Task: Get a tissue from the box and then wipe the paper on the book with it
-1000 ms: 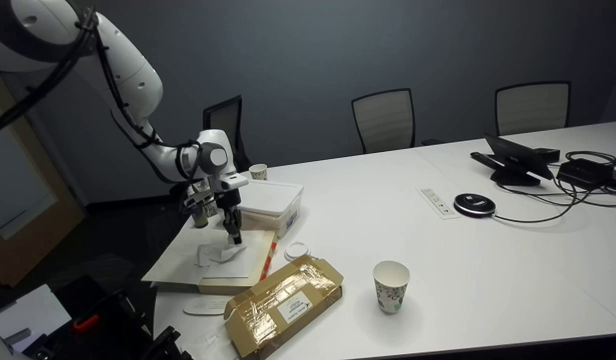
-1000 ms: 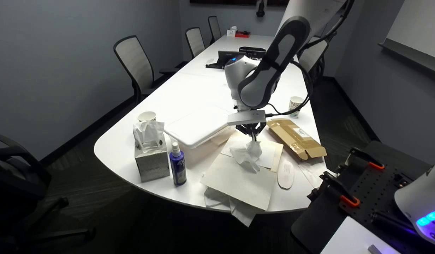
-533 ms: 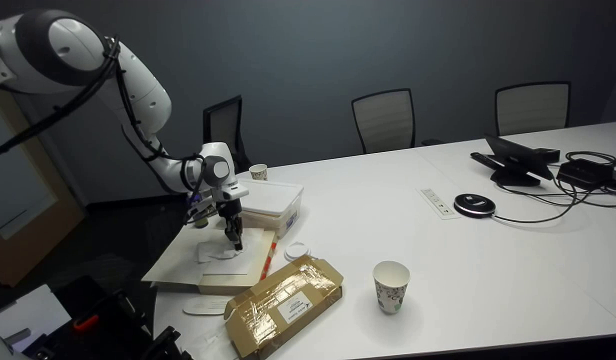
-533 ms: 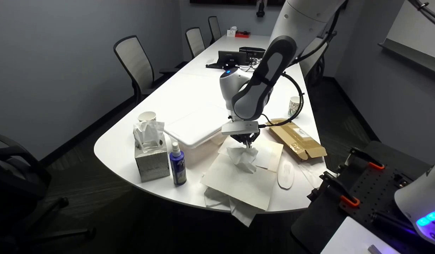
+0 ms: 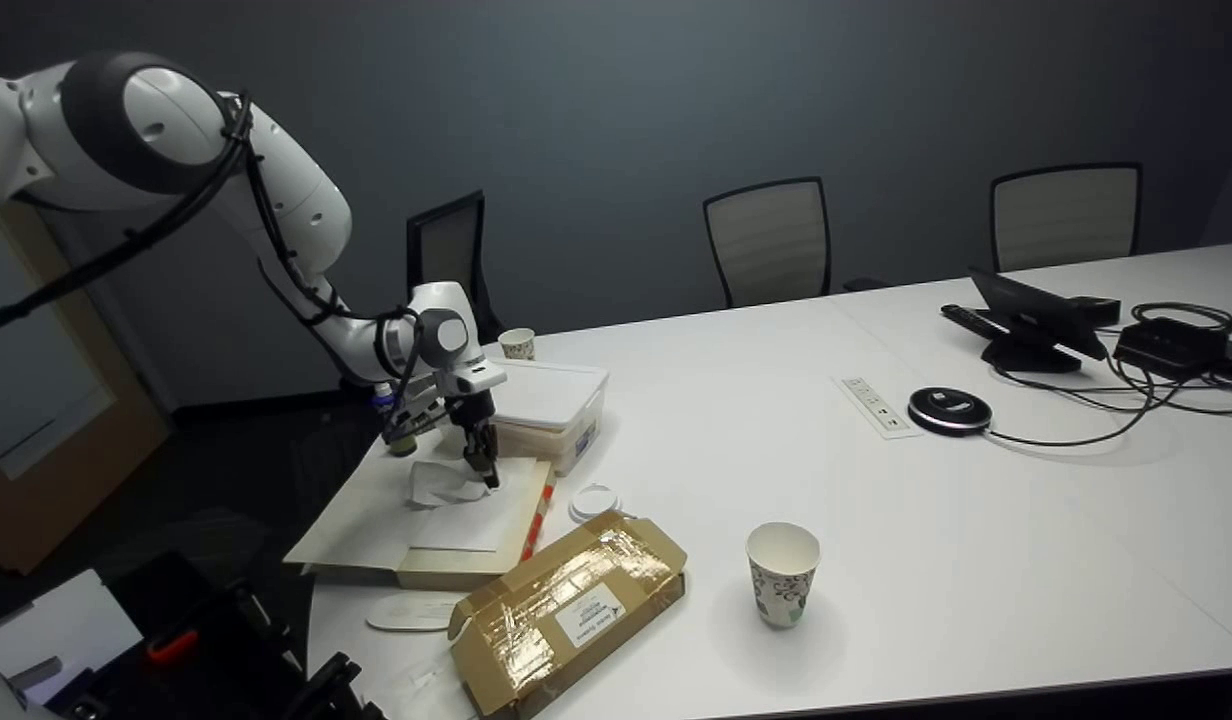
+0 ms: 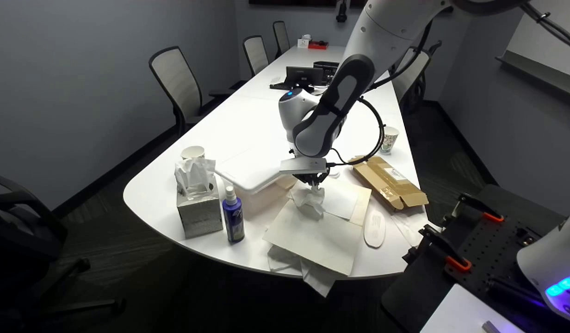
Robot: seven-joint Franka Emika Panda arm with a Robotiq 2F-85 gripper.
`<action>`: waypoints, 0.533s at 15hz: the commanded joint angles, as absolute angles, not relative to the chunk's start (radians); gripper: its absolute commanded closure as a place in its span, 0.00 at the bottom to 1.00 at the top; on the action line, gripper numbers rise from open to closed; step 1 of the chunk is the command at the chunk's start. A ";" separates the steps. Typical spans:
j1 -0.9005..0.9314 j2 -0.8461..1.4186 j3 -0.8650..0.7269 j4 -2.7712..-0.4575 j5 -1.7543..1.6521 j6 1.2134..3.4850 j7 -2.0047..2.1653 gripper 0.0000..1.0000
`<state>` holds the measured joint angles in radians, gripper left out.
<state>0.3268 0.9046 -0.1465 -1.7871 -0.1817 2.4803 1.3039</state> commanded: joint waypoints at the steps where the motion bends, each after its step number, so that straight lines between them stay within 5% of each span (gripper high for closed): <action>1: 0.391 0.914 -0.236 -1.793 -0.207 2.438 1.414 1.00; 8: 0.357 0.834 -0.202 -1.905 -0.204 2.380 1.406 1.00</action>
<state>0.3895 0.9031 -0.2624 -1.8412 -0.2196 2.4424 1.4566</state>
